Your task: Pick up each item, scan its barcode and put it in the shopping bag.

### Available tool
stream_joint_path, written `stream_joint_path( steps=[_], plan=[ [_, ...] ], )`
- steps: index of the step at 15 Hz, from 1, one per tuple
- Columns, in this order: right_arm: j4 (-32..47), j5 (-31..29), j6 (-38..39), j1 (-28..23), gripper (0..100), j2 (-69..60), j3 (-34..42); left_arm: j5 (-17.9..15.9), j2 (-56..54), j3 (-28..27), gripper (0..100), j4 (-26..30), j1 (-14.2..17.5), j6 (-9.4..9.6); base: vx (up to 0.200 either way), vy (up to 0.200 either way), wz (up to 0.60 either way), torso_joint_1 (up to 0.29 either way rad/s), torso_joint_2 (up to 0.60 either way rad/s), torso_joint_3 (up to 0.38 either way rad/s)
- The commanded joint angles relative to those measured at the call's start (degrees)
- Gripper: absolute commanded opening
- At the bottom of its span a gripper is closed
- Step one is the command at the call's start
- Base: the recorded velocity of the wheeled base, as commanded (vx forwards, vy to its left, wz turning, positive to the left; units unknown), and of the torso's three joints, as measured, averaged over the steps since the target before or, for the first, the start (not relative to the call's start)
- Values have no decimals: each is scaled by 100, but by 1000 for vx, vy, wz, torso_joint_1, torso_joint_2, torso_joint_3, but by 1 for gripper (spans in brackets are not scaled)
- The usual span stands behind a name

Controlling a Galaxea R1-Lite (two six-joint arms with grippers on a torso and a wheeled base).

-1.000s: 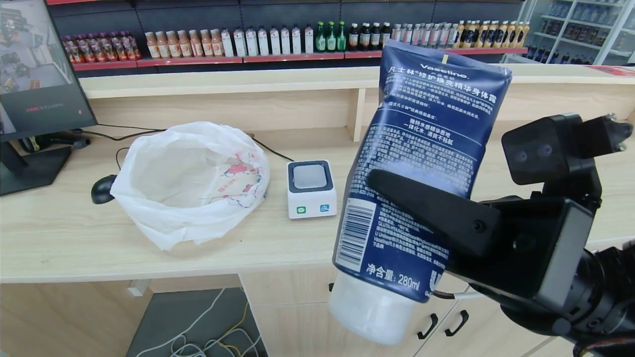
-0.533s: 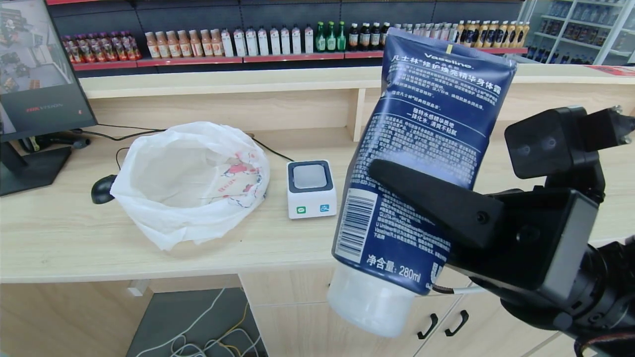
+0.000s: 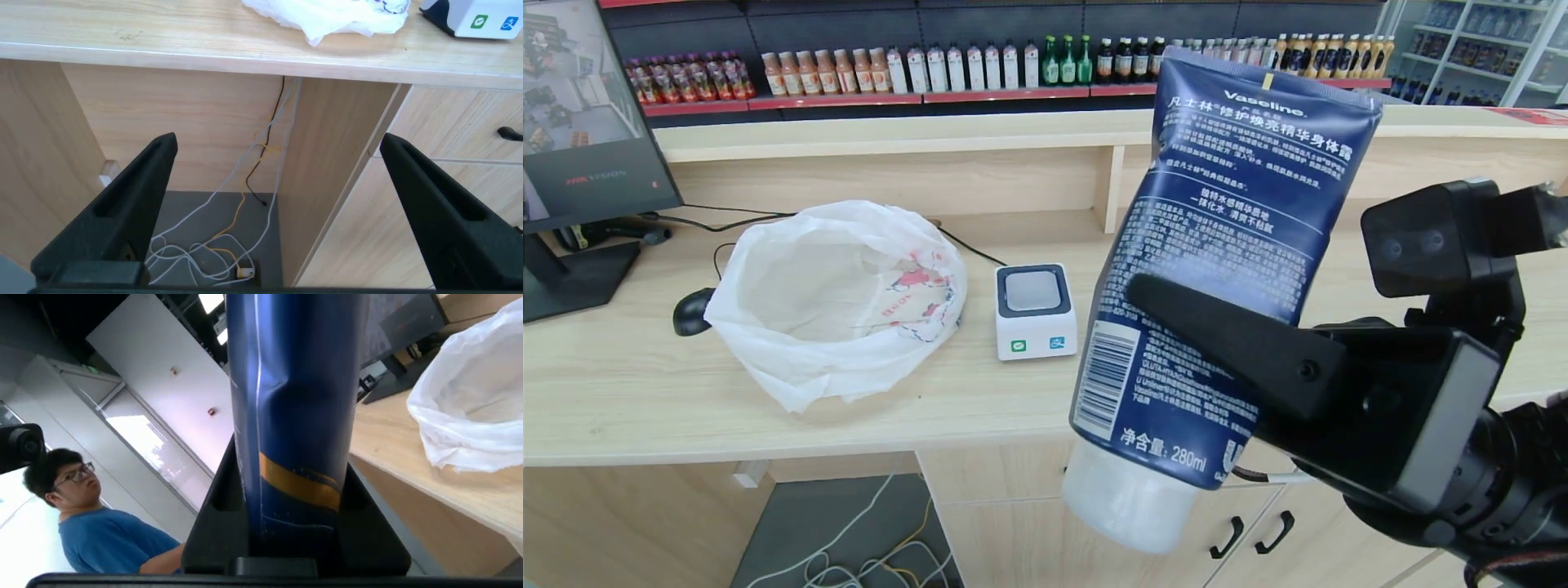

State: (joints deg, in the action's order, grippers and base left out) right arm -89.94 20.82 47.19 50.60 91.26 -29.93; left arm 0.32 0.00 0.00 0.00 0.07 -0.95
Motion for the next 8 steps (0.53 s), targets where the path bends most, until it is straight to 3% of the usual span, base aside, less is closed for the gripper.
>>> stream_joint_path(
  steps=[1,4,8],
  plan=[
    [-6,1,-351,2,0,76,66,3,0,0,100,0,1,-2,0,0,0,0,0,0],
    [-6,-105,-1054,-24,0,208,198,3,0,0,100,0,1,-2,0,0,0,0,0,0],
    [-6,-1001,-2522,-86,0,525,303,3,0,0,100,0,1,-2,0,0,0,0,0,0]
  ],
)
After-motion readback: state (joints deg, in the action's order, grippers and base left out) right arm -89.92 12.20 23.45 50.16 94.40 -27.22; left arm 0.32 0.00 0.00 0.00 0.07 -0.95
